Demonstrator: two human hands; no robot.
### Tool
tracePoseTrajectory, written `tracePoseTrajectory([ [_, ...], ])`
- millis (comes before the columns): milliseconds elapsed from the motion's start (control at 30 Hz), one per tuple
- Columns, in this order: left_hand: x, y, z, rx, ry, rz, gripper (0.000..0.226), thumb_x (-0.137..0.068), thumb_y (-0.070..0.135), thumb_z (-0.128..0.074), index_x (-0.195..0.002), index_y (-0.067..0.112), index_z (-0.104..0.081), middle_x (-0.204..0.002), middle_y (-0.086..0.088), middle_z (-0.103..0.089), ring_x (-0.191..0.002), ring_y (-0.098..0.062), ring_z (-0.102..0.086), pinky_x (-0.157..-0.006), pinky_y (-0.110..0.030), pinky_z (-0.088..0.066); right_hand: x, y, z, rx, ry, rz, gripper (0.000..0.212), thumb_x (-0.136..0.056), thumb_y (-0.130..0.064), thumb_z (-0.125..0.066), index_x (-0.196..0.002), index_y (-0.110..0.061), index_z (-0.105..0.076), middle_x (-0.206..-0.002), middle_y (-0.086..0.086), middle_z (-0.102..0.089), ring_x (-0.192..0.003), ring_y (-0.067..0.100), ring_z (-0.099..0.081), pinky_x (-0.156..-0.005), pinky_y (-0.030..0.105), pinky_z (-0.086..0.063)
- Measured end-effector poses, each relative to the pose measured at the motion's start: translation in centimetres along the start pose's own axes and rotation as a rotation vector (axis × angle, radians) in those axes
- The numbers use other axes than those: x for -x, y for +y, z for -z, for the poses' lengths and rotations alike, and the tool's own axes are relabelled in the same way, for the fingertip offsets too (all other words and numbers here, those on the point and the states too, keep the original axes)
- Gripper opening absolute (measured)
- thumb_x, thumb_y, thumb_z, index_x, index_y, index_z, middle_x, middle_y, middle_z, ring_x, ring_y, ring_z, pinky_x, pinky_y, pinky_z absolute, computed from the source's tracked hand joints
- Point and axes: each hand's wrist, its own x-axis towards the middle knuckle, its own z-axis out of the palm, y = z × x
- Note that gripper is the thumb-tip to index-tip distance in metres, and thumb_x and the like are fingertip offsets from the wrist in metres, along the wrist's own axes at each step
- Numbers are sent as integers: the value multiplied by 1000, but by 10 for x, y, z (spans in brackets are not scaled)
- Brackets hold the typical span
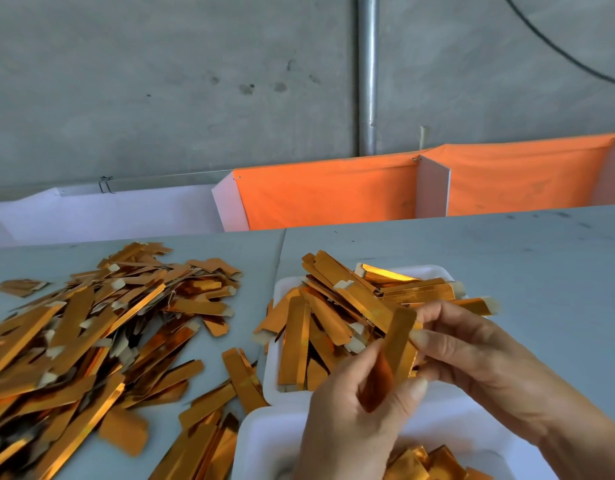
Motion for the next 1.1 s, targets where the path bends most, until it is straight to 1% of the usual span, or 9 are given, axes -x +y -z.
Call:
tracePoseTrajectory([
  [133,-3,-11,-4,-282,77,-69,63,-82,53,-62,-137,48,-34,-112,27,-48,-109,6,-47,-85,-5,-40,1,-1,0,36,30,-6,22,-66,-23,-74,-81,-8,-67,-78,19,-65,-71,23,-64,-64,26,-55],
  [200,-5,-14,-3,-407,123,-120,67,-86,54,-54,-144,40,-24,-115,23,-43,-111,3,-44,-92,-11,-39,0,1,0,65,48,3,25,-66,-22,-74,-82,-5,-66,-79,20,-65,-71,24,-64,-64,25,-55],
  [400,-5,-17,-5,-510,165,-135,61,-90,51,-49,-144,41,-22,-123,23,-41,-112,4,-41,-94,-10,-36,-2,3,0,134,56,55,19,-66,-23,-75,-79,-10,-68,-76,15,-67,-73,23,-67,-65,26,-56],
  [533,-6,-17,0,-380,143,-125,58,-88,45,-57,-140,39,-34,-114,21,-49,-106,3,-47,-90,-8,-39,0,0,4,114,-41,77,35,-65,-35,-86,-87,-14,-69,-85,9,-70,-81,19,-68,-68,25,-55],
  [667,-5,-13,2,-163,29,-94,50,-78,48,-60,-127,47,-49,-101,20,-61,-97,-3,-58,-88,-22,-49,2,-3,3,161,-94,152,13,-78,-14,-73,-89,-15,-66,-92,11,-71,-88,24,-68,-75,31,-56],
  [833,-4,-11,8,70,-93,-82,37,-76,50,-56,-112,58,-57,-72,17,-64,-68,0,-59,-62,-11,-43,4,-2,1,227,-147,150,16,-85,-15,-66,-101,-13,-67,-103,16,-70,-98,31,-66,-81,30,-54],
  [900,-4,-9,8,140,-179,-69,33,-81,50,-53,-113,59,-56,-83,16,-69,-64,-2,-59,-59,-15,-43,2,-1,2,232,-94,173,10,-81,-9,-67,-91,-10,-68,-107,8,-68,-101,28,-64,-79,27,-54],
  [1000,-5,-8,3,129,-243,-76,33,-92,46,-44,-123,53,-50,-107,16,-68,-81,-8,-68,-67,-24,-53,3,-1,7,227,-29,162,3,-71,-14,-70,-73,-14,-69,-117,-4,-67,-112,14,-61,-79,23,-54],
  [1100,-5,-12,-2,51,-242,-113,33,-98,41,-38,-126,57,-44,-109,15,-67,-88,-9,-69,-76,-29,-56,3,-3,9,225,-75,150,20,-79,-25,-77,-76,-7,-69,-101,8,-69,-93,20,-65,-75,26,-54],
])
